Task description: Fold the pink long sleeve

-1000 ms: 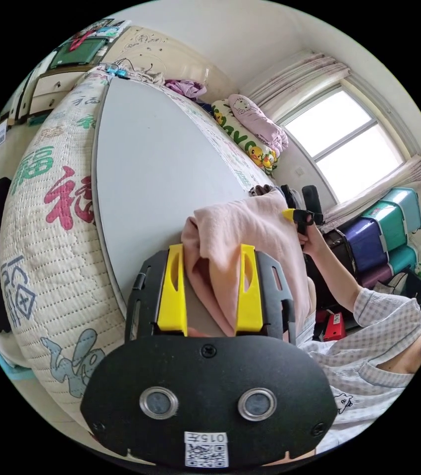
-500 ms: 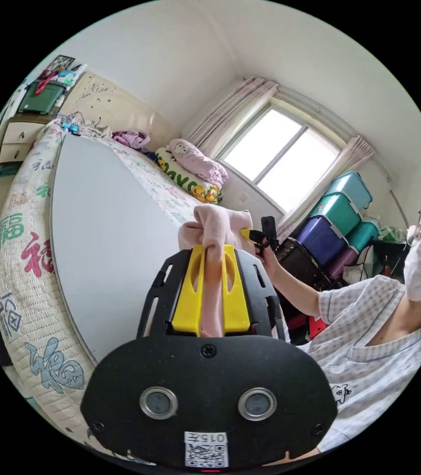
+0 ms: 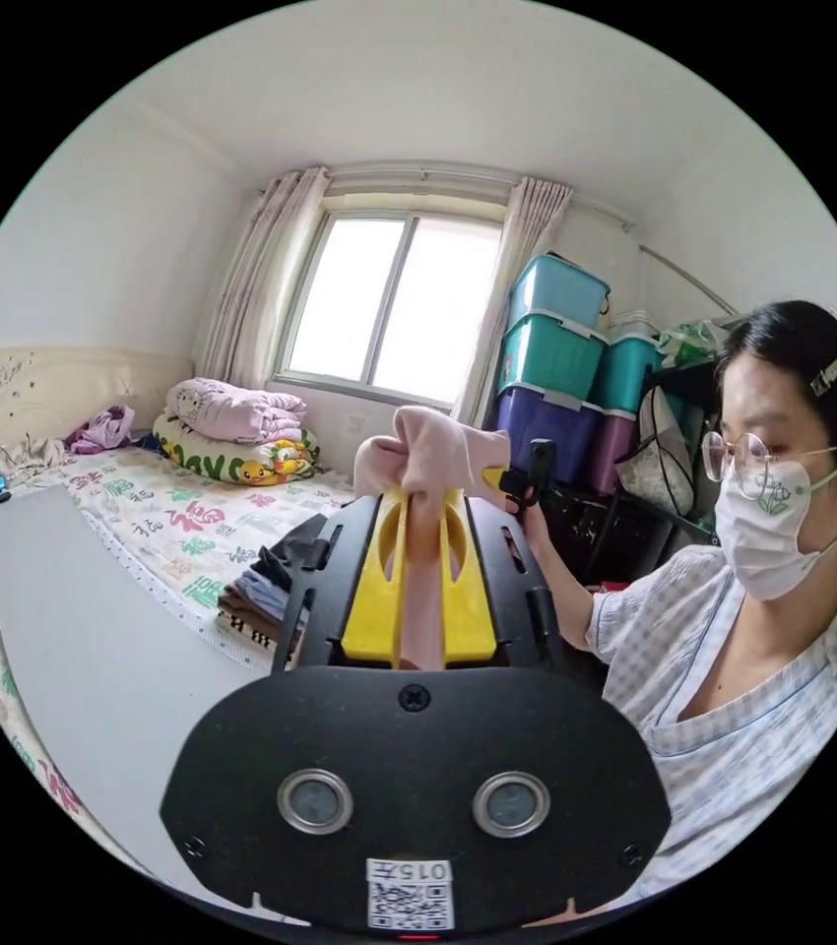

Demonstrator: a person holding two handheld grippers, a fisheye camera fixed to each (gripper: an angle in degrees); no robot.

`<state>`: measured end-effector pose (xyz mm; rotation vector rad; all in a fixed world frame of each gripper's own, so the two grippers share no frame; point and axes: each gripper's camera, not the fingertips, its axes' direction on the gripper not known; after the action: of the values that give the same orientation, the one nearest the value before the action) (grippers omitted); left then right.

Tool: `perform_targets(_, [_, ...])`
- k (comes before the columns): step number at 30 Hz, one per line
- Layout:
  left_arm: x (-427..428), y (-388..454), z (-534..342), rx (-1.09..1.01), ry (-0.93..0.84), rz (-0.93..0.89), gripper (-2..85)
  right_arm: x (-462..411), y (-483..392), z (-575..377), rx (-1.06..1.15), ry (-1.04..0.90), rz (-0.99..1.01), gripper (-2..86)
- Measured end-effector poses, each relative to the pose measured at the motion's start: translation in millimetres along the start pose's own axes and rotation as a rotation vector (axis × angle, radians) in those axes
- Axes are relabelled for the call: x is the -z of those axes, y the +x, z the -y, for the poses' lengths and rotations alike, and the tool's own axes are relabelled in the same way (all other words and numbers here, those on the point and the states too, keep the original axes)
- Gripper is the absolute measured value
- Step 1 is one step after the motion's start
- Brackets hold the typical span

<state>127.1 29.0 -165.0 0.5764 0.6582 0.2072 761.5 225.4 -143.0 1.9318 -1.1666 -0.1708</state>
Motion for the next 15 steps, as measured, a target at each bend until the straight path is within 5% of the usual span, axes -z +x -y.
perform_targets(3, [-59,-28,0,0.040,0.022,-0.049,4.5,-22,39,42,0.017,-0.054,-0.041,13.8])
perform_targets(8, [-174,-142,-29,0.260,-0.027,-0.059,5.4,-171,226,78,-0.213,-0.255,-0.073,14.9])
perform_targets(12, [-278,-276,-111,0.549,-0.283,0.292,5.3,-352,384,10,-0.601,-0.501,-0.309,16.7])
perform_targets(15, [-299,-289,-155,0.565,-0.257,0.339,5.1,-415,415,-31,-0.687,-0.504,-0.376,15.1])
